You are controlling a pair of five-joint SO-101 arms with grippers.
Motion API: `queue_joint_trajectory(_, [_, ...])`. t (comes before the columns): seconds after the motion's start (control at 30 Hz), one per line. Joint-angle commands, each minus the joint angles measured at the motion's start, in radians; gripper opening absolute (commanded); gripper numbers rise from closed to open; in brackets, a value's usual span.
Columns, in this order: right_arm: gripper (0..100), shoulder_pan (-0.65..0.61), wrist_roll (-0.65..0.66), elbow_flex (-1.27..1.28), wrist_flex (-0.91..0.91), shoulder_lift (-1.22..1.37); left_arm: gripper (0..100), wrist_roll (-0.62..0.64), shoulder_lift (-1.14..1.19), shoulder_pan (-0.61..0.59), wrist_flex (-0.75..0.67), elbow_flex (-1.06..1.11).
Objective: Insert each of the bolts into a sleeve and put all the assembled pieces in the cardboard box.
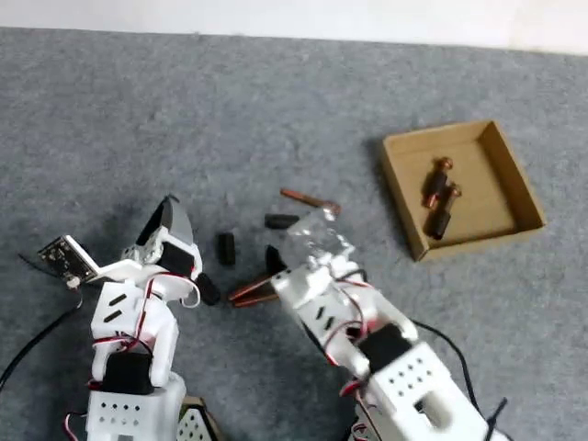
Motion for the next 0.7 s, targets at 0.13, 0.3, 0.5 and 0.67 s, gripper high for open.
queue_joint_trajectory(0.13, [13.0, -0.099, -0.152, -0.317, 0.002, 0.467, 2, 0.011, -0.013, -0.015, -0.021, 0.016])
queue_joint_trajectory(0.3, [13.0, -0.125, -0.244, -0.541, 0.004, 0.74, 2, 0.083, -0.013, -0.114, -0.021, -0.008])
queue_joint_trajectory(0.5, [13.0, -0.124, -0.327, -0.745, 0.007, 0.958, 2, 0.13, -0.013, -0.203, -0.021, -0.03])
queue_joint_trajectory(0.67, [13.0, -0.127, -0.339, -0.776, 0.005, 1.089, 2, 0.184, -0.013, -0.269, -0.066, -0.03])
